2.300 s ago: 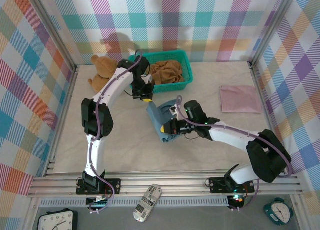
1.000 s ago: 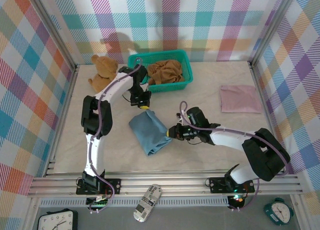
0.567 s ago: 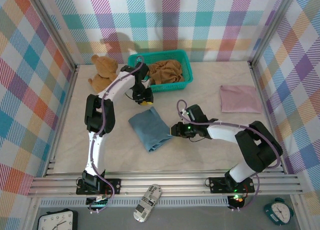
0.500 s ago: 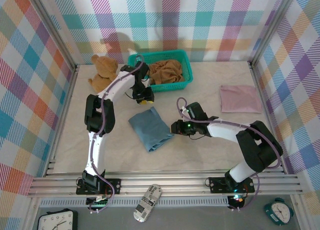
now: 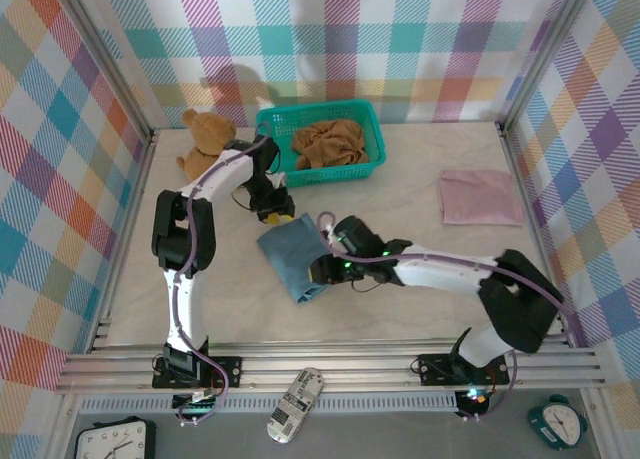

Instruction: Fold and stack the tank tops

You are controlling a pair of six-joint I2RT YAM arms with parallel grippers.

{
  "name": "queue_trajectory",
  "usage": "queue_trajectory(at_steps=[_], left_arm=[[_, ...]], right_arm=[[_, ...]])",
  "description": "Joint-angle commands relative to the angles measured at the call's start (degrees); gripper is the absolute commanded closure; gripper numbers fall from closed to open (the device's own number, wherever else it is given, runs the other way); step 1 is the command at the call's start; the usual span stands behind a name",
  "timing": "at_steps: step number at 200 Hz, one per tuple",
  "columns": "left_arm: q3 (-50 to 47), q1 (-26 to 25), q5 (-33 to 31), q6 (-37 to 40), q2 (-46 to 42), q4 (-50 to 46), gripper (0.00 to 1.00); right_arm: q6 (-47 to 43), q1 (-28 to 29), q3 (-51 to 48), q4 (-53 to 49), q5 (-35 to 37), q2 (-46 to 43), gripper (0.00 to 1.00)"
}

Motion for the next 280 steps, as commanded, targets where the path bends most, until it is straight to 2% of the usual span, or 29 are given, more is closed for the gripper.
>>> queue_trajectory(at_steps=[1, 26, 47, 83, 115, 144, 167, 194, 211, 240, 280], left_arm=[[-2.4, 0.8, 3.0, 1.6, 0.6, 2.3, 0.62], [-6.0, 1.2, 2.0, 2.3, 1.7, 4.6, 0.62], [-8.4, 1.4, 0.7, 2.5, 2.3, 5.7, 0.63], [-12.4, 1.5, -0.8, 1.8, 1.3, 6.4, 0.64], [-17.8, 1.4, 1.3, -1.7, -3.5, 7.3, 0.65], [-24.8, 0.8, 2.4, -6.0, -9.7, 8.6, 0.64], [-27.8, 0.6, 0.6, -7.0, -14.2, 9.1, 0.6], [-27.6, 1.6, -3.4, -6.2, -17.4, 10.1, 0.55], [-28.3, 2.0, -1.9, -5.5, -18.2, 12.5, 0.52], [-29.9, 1.1, 3.5, -5.6, -16.7, 16.5, 0.51], [-31.0, 0.0, 0.8, -3.1, -15.3, 16.7, 0.51]], right_arm=[[1.1, 1.0, 2.7, 2.4, 2.7, 4.4, 0.61], [-1.1, 1.3, 3.6, -2.8, 4.3, 7.7, 0.63], [-3.9, 0.8, 3.5, -9.6, 8.4, 7.0, 0.65], [-7.4, -1.9, 6.3, -20.5, 11.3, 7.2, 0.65], [-13.0, -6.0, 8.6, -25.3, 12.3, 8.8, 0.64], [-17.5, -10.6, 10.0, -27.4, 12.6, 8.3, 0.57], [-14.6, -11.5, 9.0, -25.2, 11.9, 4.4, 0.51], [-1.1, -11.2, 2.6, -18.1, 9.2, -2.8, 0.44], [3.8, -10.1, -0.3, -14.1, 10.1, -5.0, 0.42], [3.9, -8.0, 2.6, -10.8, 10.8, 0.1, 0.38], [2.3, -7.5, 6.7, -11.4, 14.1, 7.1, 0.37]])
